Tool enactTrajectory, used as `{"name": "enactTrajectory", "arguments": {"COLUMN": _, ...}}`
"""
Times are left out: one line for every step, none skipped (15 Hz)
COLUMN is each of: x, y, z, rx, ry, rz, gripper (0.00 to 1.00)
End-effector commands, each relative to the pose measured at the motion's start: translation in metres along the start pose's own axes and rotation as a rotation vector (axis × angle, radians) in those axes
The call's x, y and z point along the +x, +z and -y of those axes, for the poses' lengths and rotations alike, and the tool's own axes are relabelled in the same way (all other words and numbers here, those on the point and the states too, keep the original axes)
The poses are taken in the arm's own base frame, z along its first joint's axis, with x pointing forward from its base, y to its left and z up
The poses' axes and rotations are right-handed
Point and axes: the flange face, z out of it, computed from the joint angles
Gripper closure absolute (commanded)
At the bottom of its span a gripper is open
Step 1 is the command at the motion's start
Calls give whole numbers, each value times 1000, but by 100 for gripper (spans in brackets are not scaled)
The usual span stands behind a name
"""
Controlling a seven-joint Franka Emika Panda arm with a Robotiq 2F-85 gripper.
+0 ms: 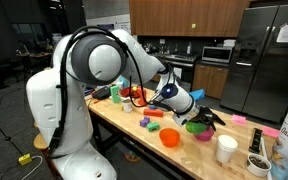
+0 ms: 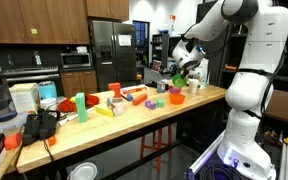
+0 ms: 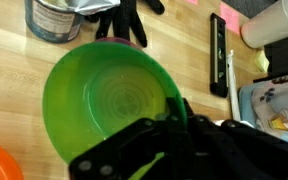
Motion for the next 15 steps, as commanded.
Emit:
{"name": "enactTrajectory", "arguments": {"x": 8, "y": -9, "z": 5, "rx": 41, "ry": 18, "rz": -22, "gripper": 99}}
{"name": "enactTrajectory", "arguments": {"x": 10, "y": -11, "z": 6, "rx": 55, "ry": 20, "rz": -28, "gripper": 99}}
{"name": "enactTrajectory", "arguments": {"x": 11, "y": -13, "z": 8, "rx": 69, "ry": 22, "rz": -35, "gripper": 99}}
{"name": "enactTrajectory", "arguments": {"x": 11, "y": -14, "z": 9, "rx": 79, "ry": 25, "rz": -39, "gripper": 99}}
{"name": "enactTrajectory", "arguments": {"x": 16, "y": -9, "z": 23, "rx": 75, "ry": 27, "rz": -39, "gripper": 99}}
{"name": "enactTrajectory", "arguments": {"x": 15, "y": -8, "z": 22, "rx": 75, "ry": 28, "rz": -38, "gripper": 99}}
{"name": "enactTrajectory", "arguments": {"x": 16, "y": -7, "z": 24, "rx": 77, "ry": 26, "rz": -42, "gripper": 99}}
{"name": "enactTrajectory", "arguments": {"x": 18, "y": -6, "z": 28, "rx": 82, "ry": 27, "rz": -45, "gripper": 99}}
{"name": "enactTrajectory", "arguments": {"x": 20, "y": -5, "z": 36, "rx": 93, "ry": 21, "rz": -48, "gripper": 99}}
{"name": "enactTrajectory", "arguments": {"x": 23, "y": -4, "z": 42, "rx": 102, "ry": 23, "rz": -55, "gripper": 99}}
{"name": "enactTrajectory", "arguments": {"x": 26, "y": -3, "z": 50, "rx": 114, "ry": 22, "rz": -61, "gripper": 99}}
{"name": "enactTrajectory", "arguments": {"x": 27, "y": -3, "z": 57, "rx": 125, "ry": 17, "rz": -63, "gripper": 99}}
{"name": "enactTrajectory", "arguments": {"x": 29, "y": -3, "z": 64, "rx": 135, "ry": 17, "rz": -64, "gripper": 99}}
{"name": "enactTrajectory", "arguments": {"x": 27, "y": -3, "z": 71, "rx": 146, "ry": 10, "rz": -62, "gripper": 99}}
{"name": "enactTrajectory", "arguments": {"x": 26, "y": -2, "z": 78, "rx": 159, "ry": 1, "rz": -62, "gripper": 99}}
